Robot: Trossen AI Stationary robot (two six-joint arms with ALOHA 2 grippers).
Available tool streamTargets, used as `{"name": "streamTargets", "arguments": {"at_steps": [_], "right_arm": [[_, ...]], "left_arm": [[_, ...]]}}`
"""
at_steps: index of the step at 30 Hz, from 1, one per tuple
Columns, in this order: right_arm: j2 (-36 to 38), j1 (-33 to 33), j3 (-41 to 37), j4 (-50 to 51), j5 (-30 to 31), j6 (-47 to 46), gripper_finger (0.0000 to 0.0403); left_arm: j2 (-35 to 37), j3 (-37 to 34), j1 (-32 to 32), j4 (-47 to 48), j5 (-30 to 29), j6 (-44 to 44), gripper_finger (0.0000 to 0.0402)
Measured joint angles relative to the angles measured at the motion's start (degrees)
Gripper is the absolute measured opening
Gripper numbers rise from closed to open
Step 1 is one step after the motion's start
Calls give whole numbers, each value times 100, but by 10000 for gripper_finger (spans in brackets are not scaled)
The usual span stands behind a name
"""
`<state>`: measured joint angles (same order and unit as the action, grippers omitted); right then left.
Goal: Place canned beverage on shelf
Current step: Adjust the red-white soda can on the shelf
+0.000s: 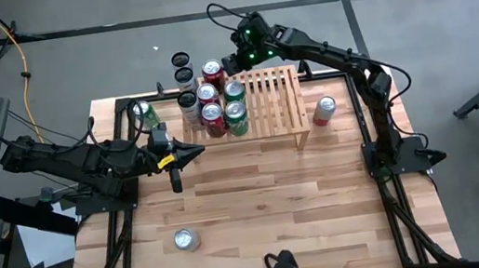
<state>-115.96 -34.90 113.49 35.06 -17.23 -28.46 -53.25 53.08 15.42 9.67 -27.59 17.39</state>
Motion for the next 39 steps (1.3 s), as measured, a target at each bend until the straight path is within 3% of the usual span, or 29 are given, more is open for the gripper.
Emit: {"name": "streamTargets", "arguments": {"at_steps": [24, 39], "right_arm": [[0, 94, 0, -303, -295, -259, 0], [2, -37, 0, 7, -265, 40, 0]], "left_arm": [[0, 0, 0, 0, -4, 3, 0], [0, 0, 0, -1, -2, 6, 0]]}}
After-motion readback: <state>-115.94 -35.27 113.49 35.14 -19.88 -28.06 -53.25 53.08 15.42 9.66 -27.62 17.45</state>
